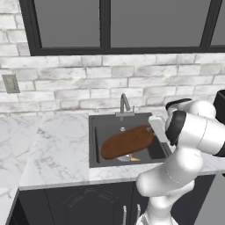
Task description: Move the cutting board and knife to the sink. Then move spray from the cabinet to the counter.
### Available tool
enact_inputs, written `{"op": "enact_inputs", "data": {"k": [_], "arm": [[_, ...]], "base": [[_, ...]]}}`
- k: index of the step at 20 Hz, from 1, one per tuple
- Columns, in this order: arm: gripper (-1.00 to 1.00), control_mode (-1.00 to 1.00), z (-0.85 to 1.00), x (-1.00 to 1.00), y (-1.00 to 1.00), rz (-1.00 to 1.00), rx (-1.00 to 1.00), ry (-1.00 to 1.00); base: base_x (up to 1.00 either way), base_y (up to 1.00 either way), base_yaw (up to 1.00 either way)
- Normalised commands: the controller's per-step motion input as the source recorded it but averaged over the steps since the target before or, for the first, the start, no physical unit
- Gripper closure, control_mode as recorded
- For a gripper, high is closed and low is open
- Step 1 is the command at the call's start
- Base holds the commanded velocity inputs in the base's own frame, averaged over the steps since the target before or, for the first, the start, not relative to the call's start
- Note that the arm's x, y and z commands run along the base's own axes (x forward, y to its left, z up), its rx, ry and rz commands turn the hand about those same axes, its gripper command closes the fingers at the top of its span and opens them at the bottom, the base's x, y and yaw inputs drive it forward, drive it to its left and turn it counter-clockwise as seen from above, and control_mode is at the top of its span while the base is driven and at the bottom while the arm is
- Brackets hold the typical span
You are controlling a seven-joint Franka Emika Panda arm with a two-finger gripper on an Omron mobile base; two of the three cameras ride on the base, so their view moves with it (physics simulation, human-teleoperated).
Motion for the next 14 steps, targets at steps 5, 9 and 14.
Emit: {"op": "enact_inputs", "data": {"k": [5, 9, 14], "arm": [[1.00, -1.00, -0.10, 0.10, 0.18, -0.04, -0.03, -0.01], [1.00, -1.00, -0.19, 0.17, 0.04, -0.05, -0.03, -0.03], [1.00, -1.00, -0.37, 0.02, -0.13, -0.04, -0.05, 0.00]], "base": [[0.00, 0.00, 0.00], [0.00, 0.00, 0.00], [0.00, 0.00, 0.00]]}}
